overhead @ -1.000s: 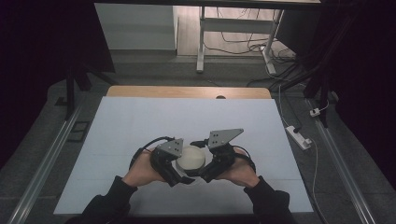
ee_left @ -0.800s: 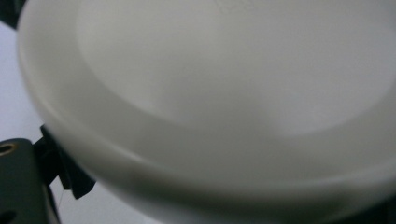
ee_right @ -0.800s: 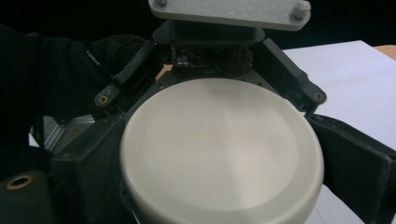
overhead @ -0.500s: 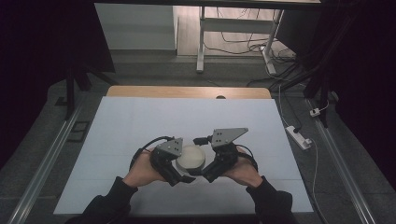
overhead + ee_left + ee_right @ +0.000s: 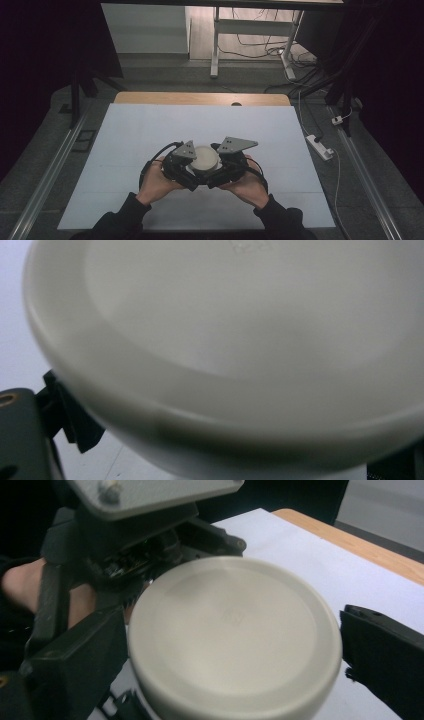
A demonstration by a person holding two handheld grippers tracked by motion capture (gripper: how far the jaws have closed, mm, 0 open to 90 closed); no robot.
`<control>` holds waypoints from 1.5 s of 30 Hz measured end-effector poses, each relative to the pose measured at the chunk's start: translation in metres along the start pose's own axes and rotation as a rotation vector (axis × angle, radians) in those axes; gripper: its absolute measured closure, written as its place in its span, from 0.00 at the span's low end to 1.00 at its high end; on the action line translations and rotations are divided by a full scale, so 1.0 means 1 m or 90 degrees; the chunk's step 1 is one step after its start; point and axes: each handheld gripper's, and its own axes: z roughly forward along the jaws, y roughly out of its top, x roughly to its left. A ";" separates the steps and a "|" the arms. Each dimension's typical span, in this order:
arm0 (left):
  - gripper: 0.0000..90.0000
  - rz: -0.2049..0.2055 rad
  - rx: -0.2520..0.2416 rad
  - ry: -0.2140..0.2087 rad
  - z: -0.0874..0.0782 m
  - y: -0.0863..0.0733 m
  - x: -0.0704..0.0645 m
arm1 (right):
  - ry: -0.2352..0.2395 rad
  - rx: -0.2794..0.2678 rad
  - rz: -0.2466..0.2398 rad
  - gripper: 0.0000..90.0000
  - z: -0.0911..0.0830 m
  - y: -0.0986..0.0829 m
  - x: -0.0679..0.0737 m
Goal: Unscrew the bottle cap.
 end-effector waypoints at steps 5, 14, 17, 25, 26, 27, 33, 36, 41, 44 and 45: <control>0.08 0.014 0.000 -0.006 -0.001 0.002 -0.003 | 0.012 -0.007 -0.002 0.08 -0.001 -0.001 0.001; 0.08 0.063 -0.008 -0.108 -0.003 -0.002 0.002 | 0.111 0.000 -0.019 0.08 -0.006 -0.001 -0.006; 0.08 0.086 -0.005 -0.134 -0.003 -0.003 0.001 | 0.153 0.003 -0.029 0.08 -0.007 -0.001 -0.007; 0.08 0.093 0.008 -0.125 0.000 -0.004 0.001 | 0.173 -0.009 -0.025 0.08 -0.011 0.000 -0.010; 0.08 0.089 0.007 -0.123 0.001 -0.005 0.002 | 0.170 -0.011 -0.025 0.08 -0.012 0.000 -0.010; 0.08 0.087 0.006 -0.120 0.001 -0.005 0.002 | 0.169 -0.013 -0.024 0.08 -0.013 0.000 -0.010; 0.08 0.077 0.004 -0.107 0.000 -0.006 0.004 | 0.154 -0.017 -0.031 0.08 -0.016 0.002 -0.011; 0.08 0.070 0.002 -0.094 -0.002 -0.008 0.007 | 0.145 -0.015 -0.037 0.08 -0.017 0.002 -0.011; 0.08 0.049 -0.001 -0.071 -0.003 -0.010 0.013 | 0.132 -0.015 -0.036 0.08 -0.018 0.001 -0.013; 0.08 0.036 -0.002 -0.057 -0.005 -0.012 0.016 | 0.127 -0.013 -0.034 0.08 -0.019 0.000 -0.013; 0.08 0.034 -0.003 -0.053 -0.005 -0.012 0.017 | 0.125 -0.012 -0.032 0.08 -0.019 0.000 -0.013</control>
